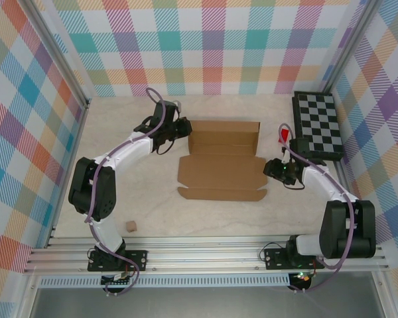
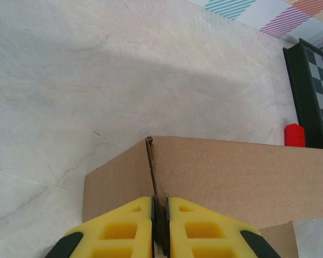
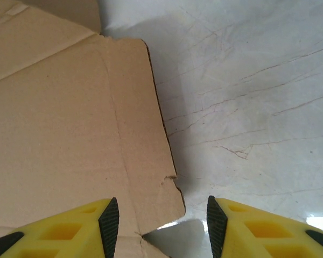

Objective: Fold the paper box

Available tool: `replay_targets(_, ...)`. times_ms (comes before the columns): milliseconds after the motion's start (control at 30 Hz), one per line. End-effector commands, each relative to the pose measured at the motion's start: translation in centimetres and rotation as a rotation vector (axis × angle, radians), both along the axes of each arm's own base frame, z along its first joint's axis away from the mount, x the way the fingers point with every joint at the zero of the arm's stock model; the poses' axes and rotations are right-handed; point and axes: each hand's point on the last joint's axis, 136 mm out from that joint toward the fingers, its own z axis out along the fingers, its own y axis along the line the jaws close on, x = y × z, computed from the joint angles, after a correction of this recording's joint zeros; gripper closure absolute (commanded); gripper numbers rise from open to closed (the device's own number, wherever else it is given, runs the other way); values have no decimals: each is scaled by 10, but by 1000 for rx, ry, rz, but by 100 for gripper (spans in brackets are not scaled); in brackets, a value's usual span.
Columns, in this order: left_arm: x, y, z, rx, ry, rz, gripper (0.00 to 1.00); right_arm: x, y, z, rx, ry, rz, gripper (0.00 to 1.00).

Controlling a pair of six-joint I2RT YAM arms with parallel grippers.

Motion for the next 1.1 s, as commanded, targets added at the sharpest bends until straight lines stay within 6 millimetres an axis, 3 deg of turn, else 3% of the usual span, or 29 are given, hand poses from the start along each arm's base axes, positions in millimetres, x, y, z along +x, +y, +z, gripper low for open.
replay_targets(0, -31, 19, -59, 124, 182, 14, 86, 11, 9, -7, 88, -18, -23, 51)
replay_targets(200, -32, 19, -62, 121, 186, 15, 86, 7, 19, -24, 155, 11, -21, 52)
replay_targets(400, -32, 17, -64, 115, 191, 15, 86, 1, 22, -28, 167, 10, 2, 54)
replay_targets(700, -33, 16, -65, 114, 199, 14, 87, 2, 36, -22, 203, -22, 81, 61)
replay_targets(900, -33, 16, -64, 110, 198, 14, 87, 4, 43, -19, 219, -31, 109, 77)
replay_targets(1067, -33, 15, -63, 103, 197, 15, 87, 3, 47, -20, 213, -27, 120, 79)
